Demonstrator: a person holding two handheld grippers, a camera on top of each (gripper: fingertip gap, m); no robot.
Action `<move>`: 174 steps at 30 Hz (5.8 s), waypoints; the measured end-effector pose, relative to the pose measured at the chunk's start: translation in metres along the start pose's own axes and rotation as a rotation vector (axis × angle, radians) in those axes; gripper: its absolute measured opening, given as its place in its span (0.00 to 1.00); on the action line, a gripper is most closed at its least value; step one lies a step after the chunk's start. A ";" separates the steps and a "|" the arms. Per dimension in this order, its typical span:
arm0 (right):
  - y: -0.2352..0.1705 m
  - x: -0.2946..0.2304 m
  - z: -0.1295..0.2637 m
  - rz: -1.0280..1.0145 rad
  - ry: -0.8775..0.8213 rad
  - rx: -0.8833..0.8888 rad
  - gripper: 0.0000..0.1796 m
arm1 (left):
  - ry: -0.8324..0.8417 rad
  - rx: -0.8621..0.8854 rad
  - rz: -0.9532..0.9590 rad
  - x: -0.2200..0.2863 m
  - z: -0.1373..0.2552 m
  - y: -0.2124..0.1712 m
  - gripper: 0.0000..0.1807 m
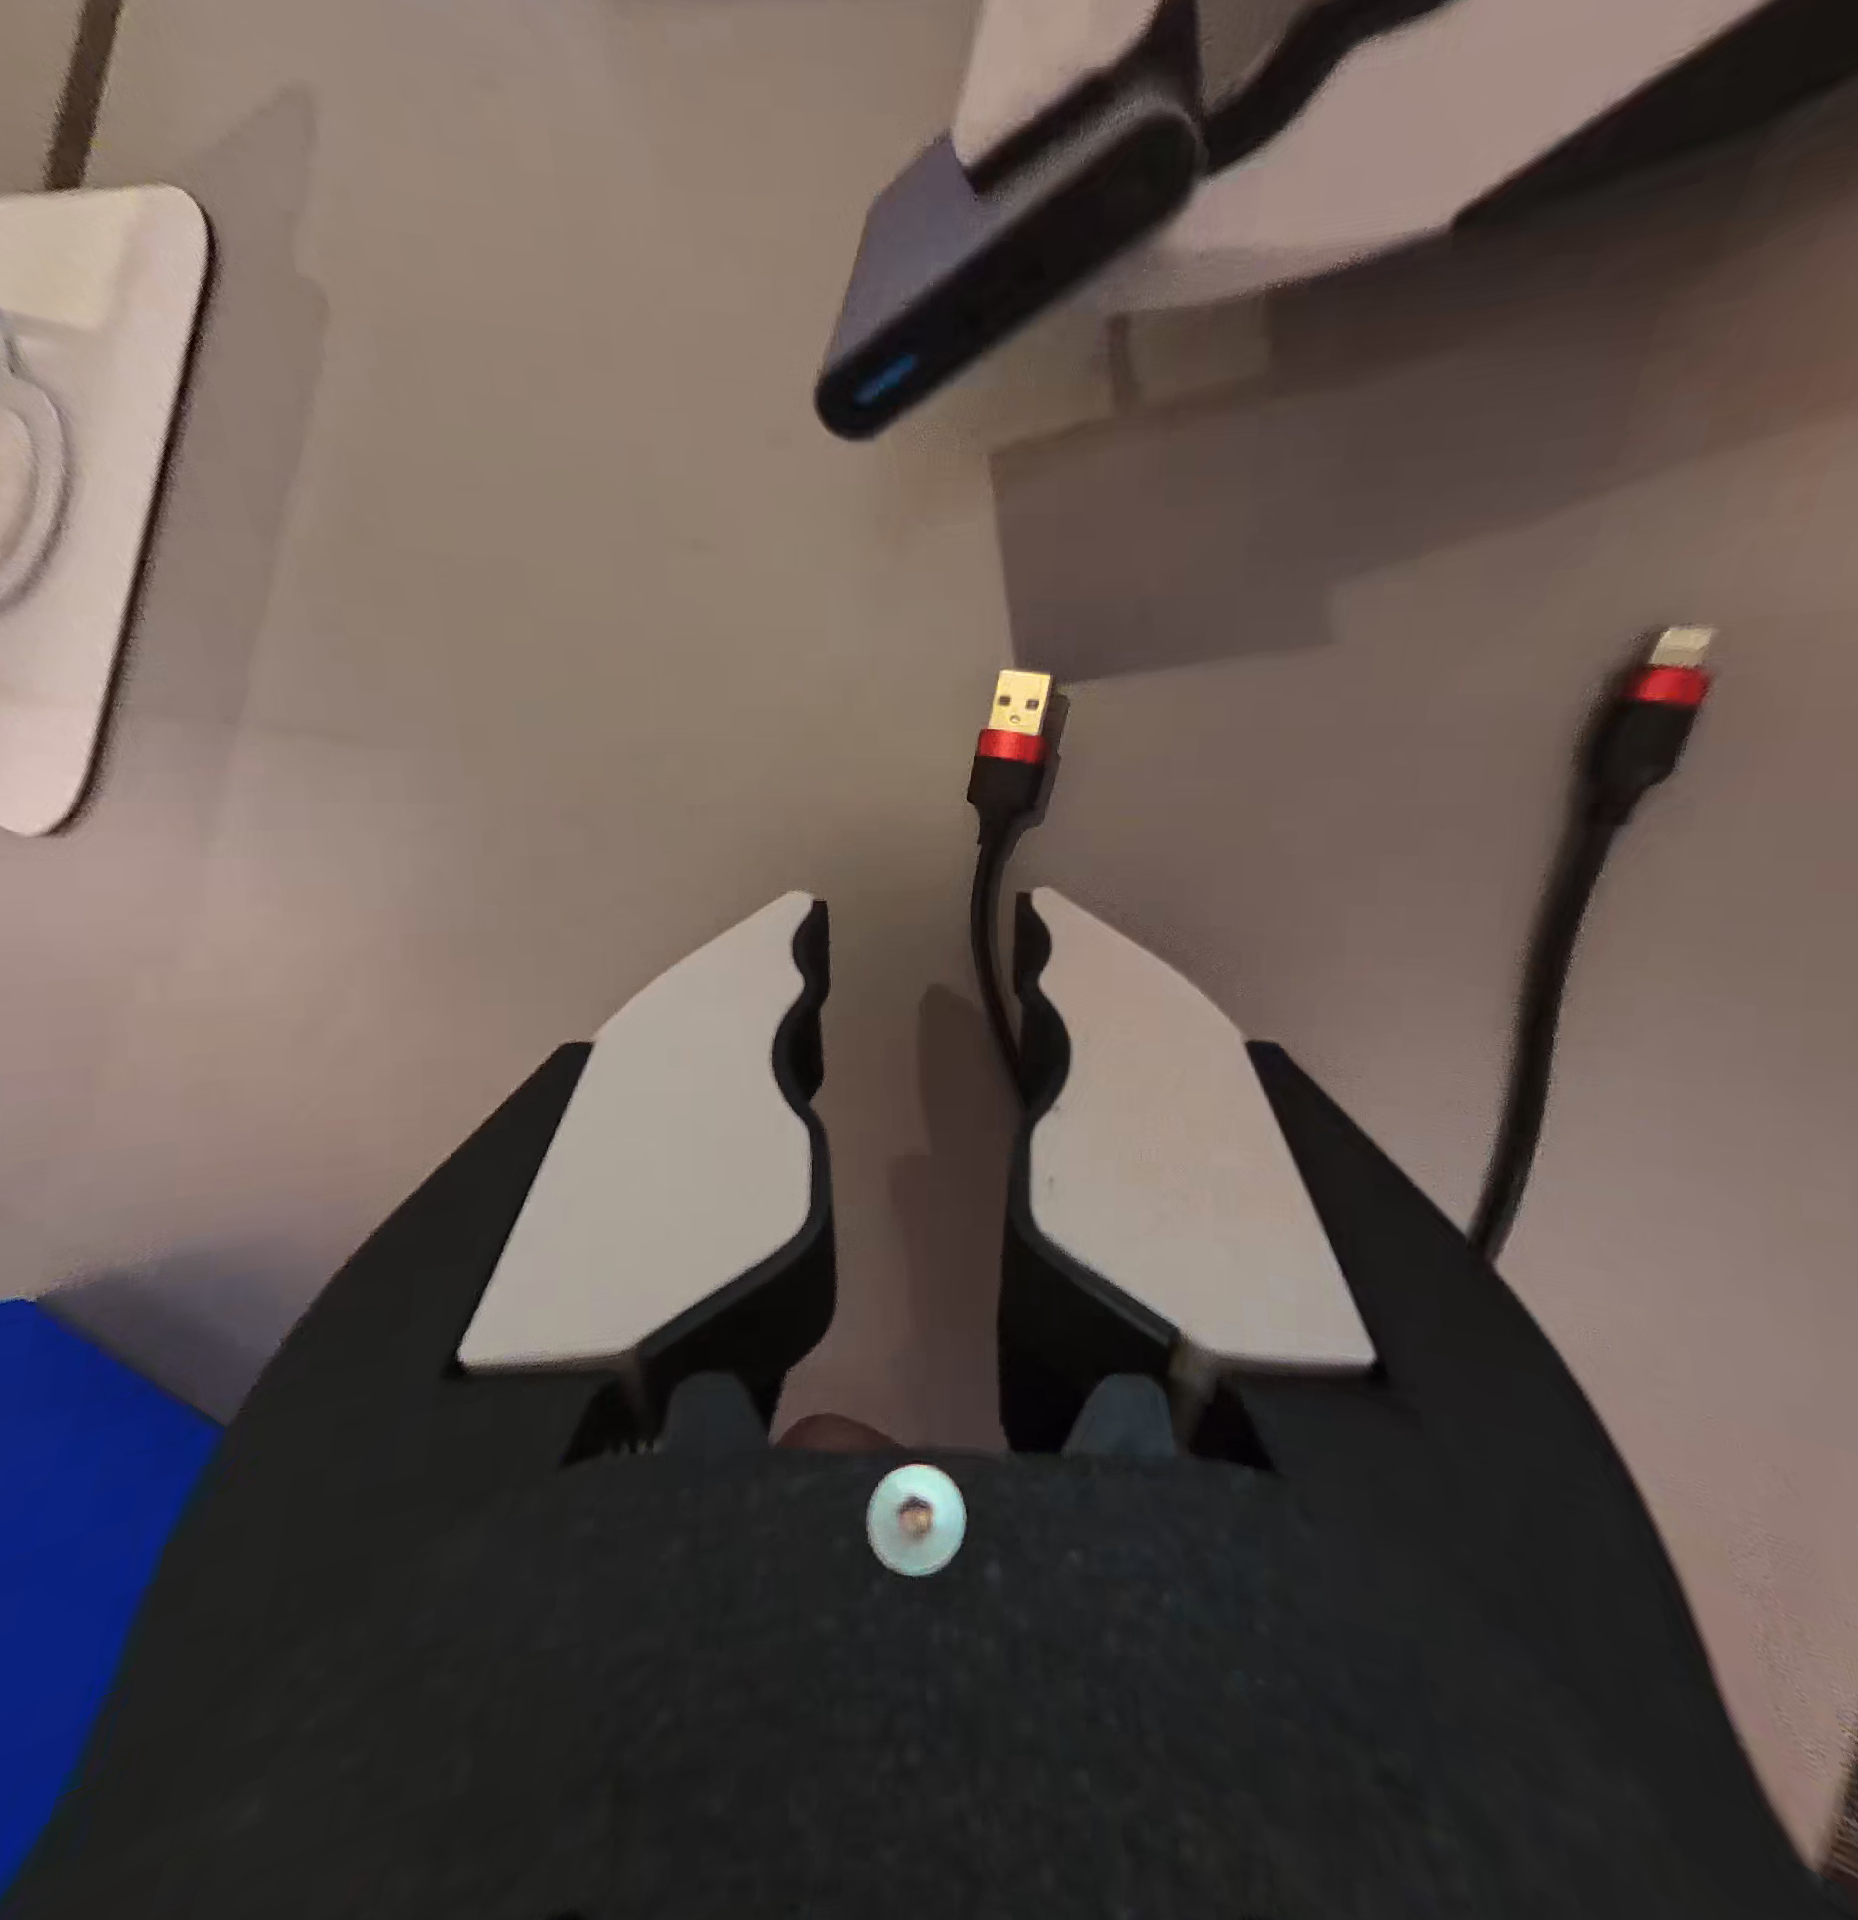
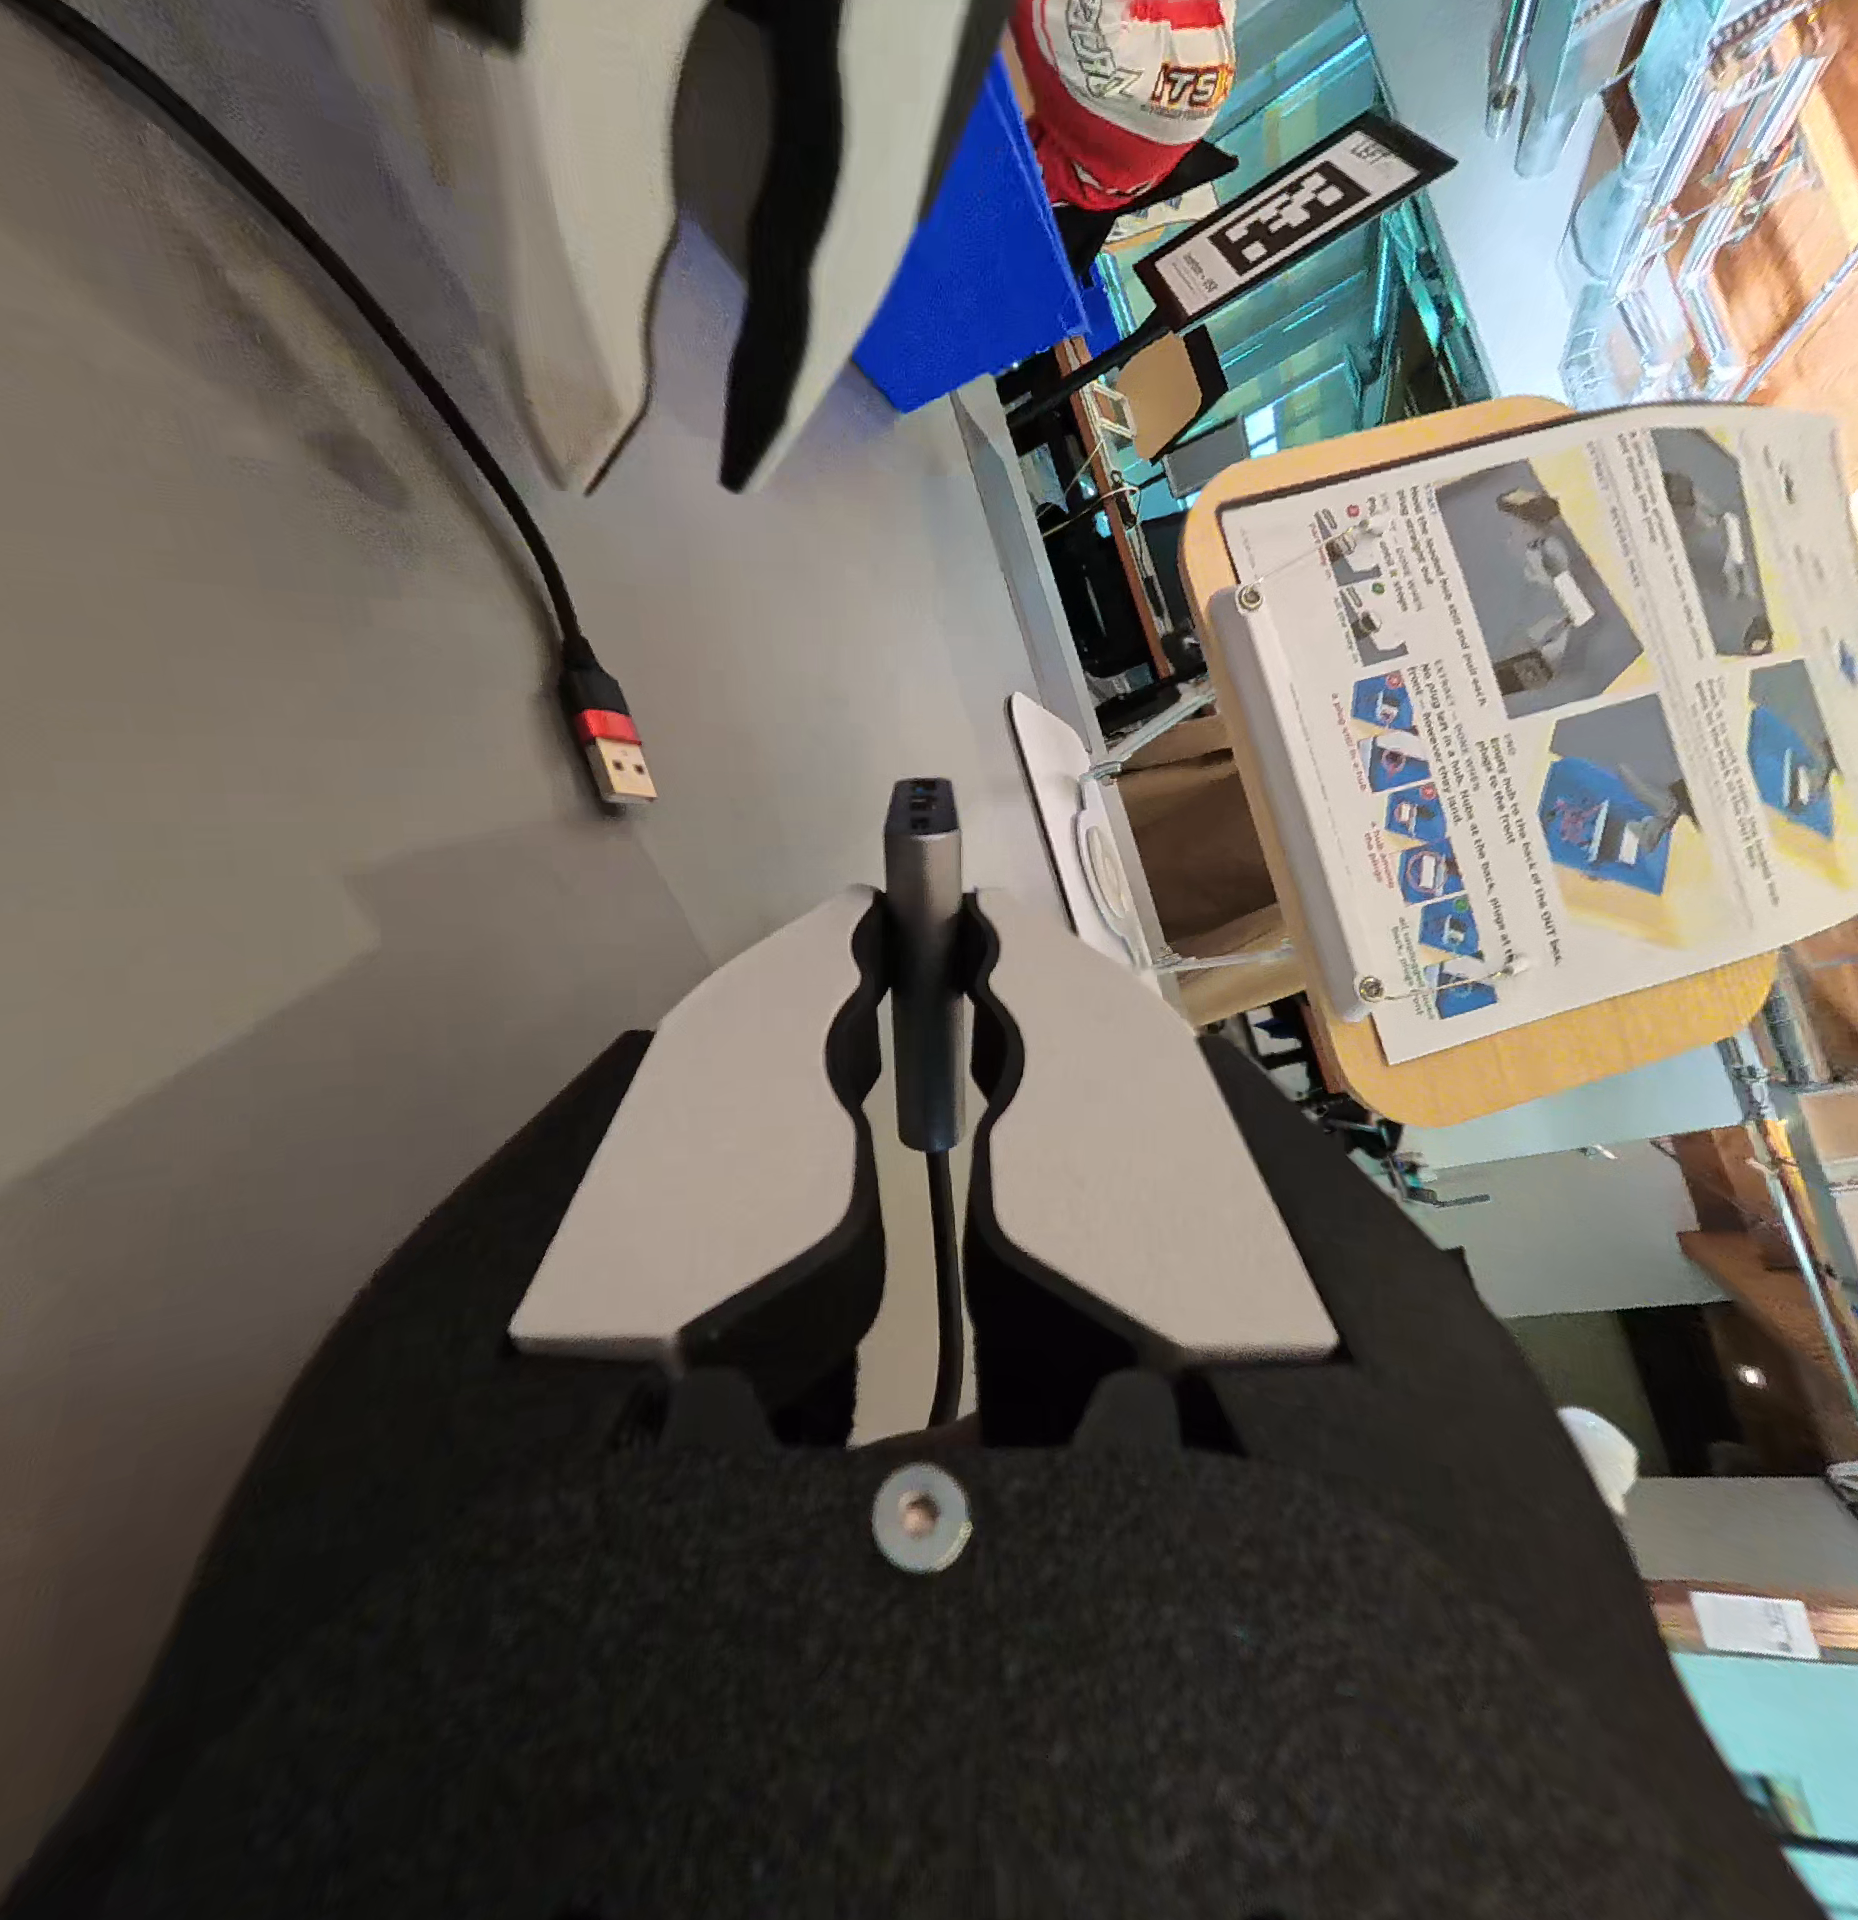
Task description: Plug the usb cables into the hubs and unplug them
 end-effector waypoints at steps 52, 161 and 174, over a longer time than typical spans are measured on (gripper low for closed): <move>0.007 -0.011 -0.001 0.144 -0.054 -0.008 0.07 | -0.367 -0.067 0.343 -0.034 0.003 0.031 0.01; 0.000 -0.003 -0.004 -0.029 0.017 -0.012 0.07 | -0.087 -0.104 0.460 -0.008 0.016 0.038 0.02; 0.003 -0.010 -0.004 0.106 -0.034 -0.041 0.07 | -0.144 -0.160 0.494 -0.007 0.010 0.039 0.02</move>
Point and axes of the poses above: each gripper's, where its closed fingertips meet, z back along the fingers, y out of its top, x = y × z across the jaws, the point moved 10 cm from there along z, back along the fingers
